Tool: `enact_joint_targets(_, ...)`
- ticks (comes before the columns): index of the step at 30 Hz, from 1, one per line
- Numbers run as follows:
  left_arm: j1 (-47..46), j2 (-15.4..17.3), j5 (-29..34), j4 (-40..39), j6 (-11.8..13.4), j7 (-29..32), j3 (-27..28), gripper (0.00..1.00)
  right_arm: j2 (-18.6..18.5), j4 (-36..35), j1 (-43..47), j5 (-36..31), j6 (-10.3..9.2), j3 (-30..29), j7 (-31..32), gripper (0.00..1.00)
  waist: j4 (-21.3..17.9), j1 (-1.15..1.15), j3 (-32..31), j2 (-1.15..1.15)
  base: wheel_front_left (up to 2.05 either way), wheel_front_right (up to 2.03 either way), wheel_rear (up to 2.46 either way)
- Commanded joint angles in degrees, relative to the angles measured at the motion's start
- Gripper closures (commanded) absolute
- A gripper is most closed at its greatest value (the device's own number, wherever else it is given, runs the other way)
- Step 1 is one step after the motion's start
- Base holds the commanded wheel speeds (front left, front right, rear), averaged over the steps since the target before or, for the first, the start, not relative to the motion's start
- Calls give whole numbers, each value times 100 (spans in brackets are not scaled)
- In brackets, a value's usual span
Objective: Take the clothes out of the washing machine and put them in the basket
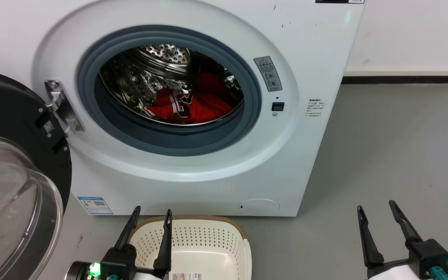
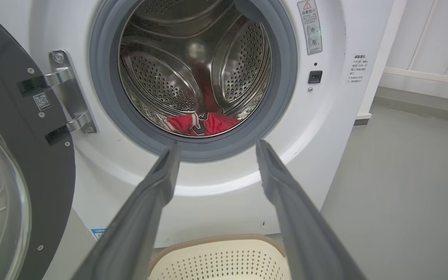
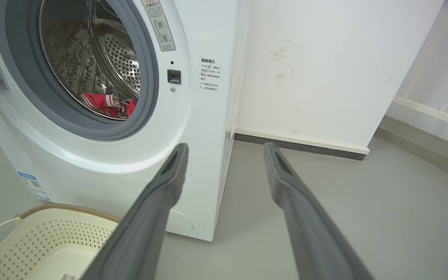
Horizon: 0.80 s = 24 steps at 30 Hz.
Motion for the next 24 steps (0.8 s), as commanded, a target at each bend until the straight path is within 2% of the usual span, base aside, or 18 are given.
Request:
enact_joint_targets(1,-70,-6,-3,20,-11,-15,-8,0,-3,-28,-91,-46,-4,-5,-21,0,-34,0,76,0,0,0,0)
enact_joint_targets(3,-178,4,25,148,-20,-15,27,0,-3,-68,-166,-40,-4,-5,-21,0,-91,0,276,0,0,0,0)
enact_joint_targets(8,-795,304,160,485,-174,-15,50,0,-2,-159,-447,12,-4,-11,-21,0,-338,0,956,0,0,0,0)
enact_joint_targets(13,-1856,821,173,857,-338,-15,218,0,0,-207,-751,99,-4,4,-20,0,-634,0,1676,0,0,0,0)
enact_joint_targets(16,-2695,1197,222,1398,-452,31,144,0,1,-201,-905,177,-4,-7,-20,0,-779,0,2042,0,0,0,0)
enact_joint_targets(24,-5260,2056,167,2750,-550,1261,-184,0,3,-281,-1346,387,-4,77,-19,0,-1155,0,2907,0,0,0,0)
